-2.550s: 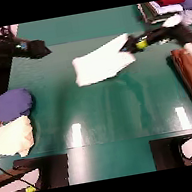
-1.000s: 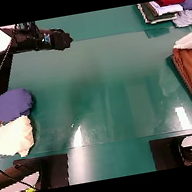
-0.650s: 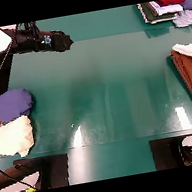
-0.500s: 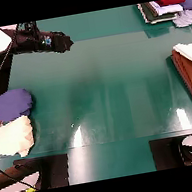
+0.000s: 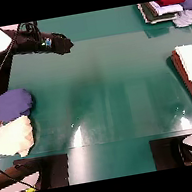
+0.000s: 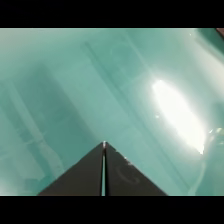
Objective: Fold the shirts.
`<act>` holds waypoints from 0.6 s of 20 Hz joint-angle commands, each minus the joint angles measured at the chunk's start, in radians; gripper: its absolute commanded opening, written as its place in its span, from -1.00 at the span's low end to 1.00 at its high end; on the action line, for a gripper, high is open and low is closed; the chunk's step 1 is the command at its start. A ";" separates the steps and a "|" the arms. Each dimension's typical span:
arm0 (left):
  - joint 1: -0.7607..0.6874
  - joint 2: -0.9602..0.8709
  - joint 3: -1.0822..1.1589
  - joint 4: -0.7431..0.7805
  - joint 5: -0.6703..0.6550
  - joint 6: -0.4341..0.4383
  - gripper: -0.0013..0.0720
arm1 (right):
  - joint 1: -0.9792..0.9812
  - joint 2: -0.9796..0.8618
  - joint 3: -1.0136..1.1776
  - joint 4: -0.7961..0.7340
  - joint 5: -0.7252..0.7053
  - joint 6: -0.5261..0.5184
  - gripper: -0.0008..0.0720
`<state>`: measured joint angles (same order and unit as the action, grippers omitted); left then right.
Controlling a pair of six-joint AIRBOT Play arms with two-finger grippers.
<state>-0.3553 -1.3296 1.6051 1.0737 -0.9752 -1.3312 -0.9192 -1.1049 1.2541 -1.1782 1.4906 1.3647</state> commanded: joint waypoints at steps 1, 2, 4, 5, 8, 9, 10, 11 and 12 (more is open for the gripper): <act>0.000 0.000 0.000 0.001 0.000 0.005 -0.88 | 0.098 0.036 -0.019 0.145 -0.007 0.001 0.64; 0.000 0.000 0.000 0.011 0.006 0.005 -0.88 | 0.161 0.043 -0.019 0.177 -0.006 0.000 0.64; 0.000 0.000 0.000 0.034 -0.014 0.004 -0.88 | 0.316 0.050 -0.019 0.189 -0.014 0.000 0.62; 0.000 0.000 0.000 0.032 -0.029 0.003 -0.88 | 0.401 0.048 -0.019 0.188 -0.020 0.000 0.34; 0.000 0.000 0.000 0.029 -0.027 0.003 -0.88 | 0.610 0.049 -0.019 0.180 -0.072 -0.012 -0.82; 0.000 0.000 0.000 0.029 -0.027 0.003 -0.88 | 0.668 0.049 -0.019 0.180 -0.092 -0.022 -0.93; 0.000 0.000 0.000 0.025 -0.020 0.000 -0.88 | 0.714 0.049 -0.019 0.180 -0.108 -0.023 -0.93; 0.000 0.000 0.000 0.023 -0.008 0.000 -0.88 | 0.751 0.049 -0.019 0.180 -0.121 -0.023 -0.93; 0.000 0.000 0.000 0.021 0.006 0.000 -0.88 | 0.779 0.049 -0.019 0.180 -0.133 -0.023 -0.93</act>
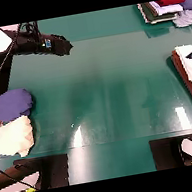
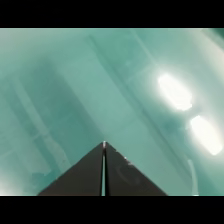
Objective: Fold the shirts.
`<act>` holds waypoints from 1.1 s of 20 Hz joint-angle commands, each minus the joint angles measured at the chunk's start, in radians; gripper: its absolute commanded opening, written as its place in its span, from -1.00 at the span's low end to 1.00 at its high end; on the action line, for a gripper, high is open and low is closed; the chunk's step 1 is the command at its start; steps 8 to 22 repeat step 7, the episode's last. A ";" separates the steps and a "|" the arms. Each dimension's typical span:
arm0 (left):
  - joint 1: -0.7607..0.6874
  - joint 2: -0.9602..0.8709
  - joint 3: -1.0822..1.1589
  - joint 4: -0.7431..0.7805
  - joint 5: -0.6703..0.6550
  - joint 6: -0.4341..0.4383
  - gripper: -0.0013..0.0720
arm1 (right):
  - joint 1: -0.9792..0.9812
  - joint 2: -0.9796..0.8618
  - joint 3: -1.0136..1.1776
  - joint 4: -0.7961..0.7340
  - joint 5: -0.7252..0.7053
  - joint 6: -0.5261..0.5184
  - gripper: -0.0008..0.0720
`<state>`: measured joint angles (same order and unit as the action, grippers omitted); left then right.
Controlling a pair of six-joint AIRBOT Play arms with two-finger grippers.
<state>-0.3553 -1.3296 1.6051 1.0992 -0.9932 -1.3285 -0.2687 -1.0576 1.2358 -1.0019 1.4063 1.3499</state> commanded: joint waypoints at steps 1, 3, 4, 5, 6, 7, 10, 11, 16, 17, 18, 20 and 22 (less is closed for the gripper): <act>0.000 0.000 0.000 -0.004 0.040 -0.003 -0.88 | 0.149 0.002 0.000 0.004 -0.058 -0.008 -0.93; 0.000 0.000 0.000 -0.005 0.069 -0.003 -0.88 | 0.167 0.002 0.000 0.004 -0.064 -0.008 -0.93; 0.000 0.000 0.000 -0.005 0.080 -0.003 -0.88 | 0.168 0.002 0.000 0.004 -0.063 -0.008 -0.93; 0.000 0.000 0.000 -0.005 0.087 -0.003 -0.88 | 0.167 0.002 0.000 0.004 -0.060 -0.008 -0.93; 0.000 0.000 0.000 -0.005 0.091 -0.003 -0.88 | 0.167 0.002 0.000 0.004 -0.055 -0.008 -0.93; 0.000 0.000 0.000 -0.005 0.095 -0.003 -0.88 | 0.167 0.002 0.000 0.004 -0.049 -0.008 -0.93; 0.000 0.000 0.000 -0.005 0.095 -0.003 -0.88 | 0.167 0.002 0.000 0.004 -0.049 -0.008 -0.93; 0.000 0.000 0.000 -0.005 0.095 -0.003 -0.88 | 0.167 0.002 0.000 0.004 -0.049 -0.008 -0.93; 0.000 0.000 0.000 -0.005 0.095 -0.003 -0.88 | 0.167 0.002 0.000 0.004 -0.049 -0.008 -0.93; 0.000 0.000 0.000 -0.005 0.095 -0.003 -0.88 | 0.167 0.002 0.000 0.004 -0.049 -0.008 -0.93; 0.000 0.000 0.000 -0.005 0.095 -0.003 -0.88 | 0.167 0.002 0.000 0.004 -0.049 -0.008 -0.93; 0.000 0.000 0.000 -0.005 0.095 -0.003 -0.88 | 0.167 0.002 0.000 0.004 -0.049 -0.008 -0.93; 0.000 0.000 0.000 -0.005 0.095 -0.003 -0.88 | 0.167 0.002 0.000 0.004 -0.049 -0.008 -0.93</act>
